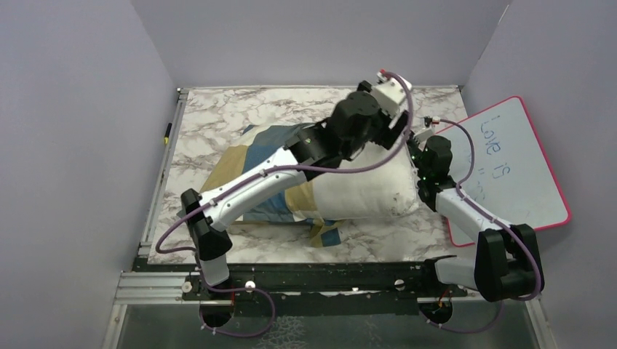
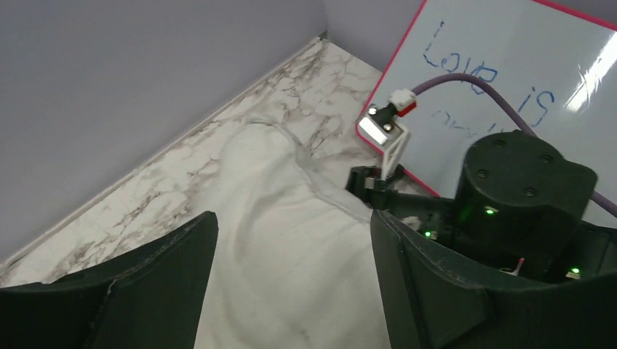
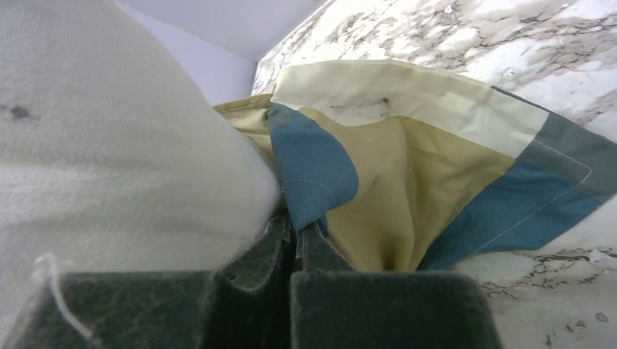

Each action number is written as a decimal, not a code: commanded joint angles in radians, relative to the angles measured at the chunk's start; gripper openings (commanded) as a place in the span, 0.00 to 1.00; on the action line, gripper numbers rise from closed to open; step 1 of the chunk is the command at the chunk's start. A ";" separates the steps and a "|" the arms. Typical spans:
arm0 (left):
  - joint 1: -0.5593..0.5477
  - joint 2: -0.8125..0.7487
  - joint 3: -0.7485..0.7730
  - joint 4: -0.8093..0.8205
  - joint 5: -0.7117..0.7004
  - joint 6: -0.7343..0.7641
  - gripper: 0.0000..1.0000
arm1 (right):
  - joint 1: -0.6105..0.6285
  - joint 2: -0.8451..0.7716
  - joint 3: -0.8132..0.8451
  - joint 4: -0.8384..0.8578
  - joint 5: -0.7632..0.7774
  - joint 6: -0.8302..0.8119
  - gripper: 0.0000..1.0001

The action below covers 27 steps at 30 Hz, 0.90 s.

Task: Put the pillow into the pillowcase
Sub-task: Stuff the pillow into the pillowcase.

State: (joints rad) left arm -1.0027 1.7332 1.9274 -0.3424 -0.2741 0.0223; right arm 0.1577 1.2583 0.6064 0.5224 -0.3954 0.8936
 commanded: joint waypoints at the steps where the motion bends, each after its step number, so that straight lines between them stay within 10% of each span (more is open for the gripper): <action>1: -0.117 0.107 0.157 -0.187 -0.289 0.033 0.79 | -0.005 -0.004 0.037 0.015 0.095 0.006 0.00; 12: -0.096 0.328 0.140 -0.285 -0.579 -0.126 0.84 | -0.006 -0.064 -0.019 0.023 0.065 -0.048 0.00; 18: 0.061 0.219 -0.348 -0.242 -0.411 -0.275 0.10 | -0.017 -0.125 -0.058 0.047 0.028 -0.066 0.00; 27: 0.210 0.020 -0.842 -0.011 -0.325 -0.232 0.00 | -0.098 -0.028 -0.126 0.370 -0.200 0.152 0.00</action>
State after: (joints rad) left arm -0.9371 1.6962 1.2922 -0.1249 -0.5156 -0.2886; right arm 0.1329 1.2373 0.4709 0.4747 -0.4923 0.9062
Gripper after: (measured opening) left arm 0.083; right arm 0.009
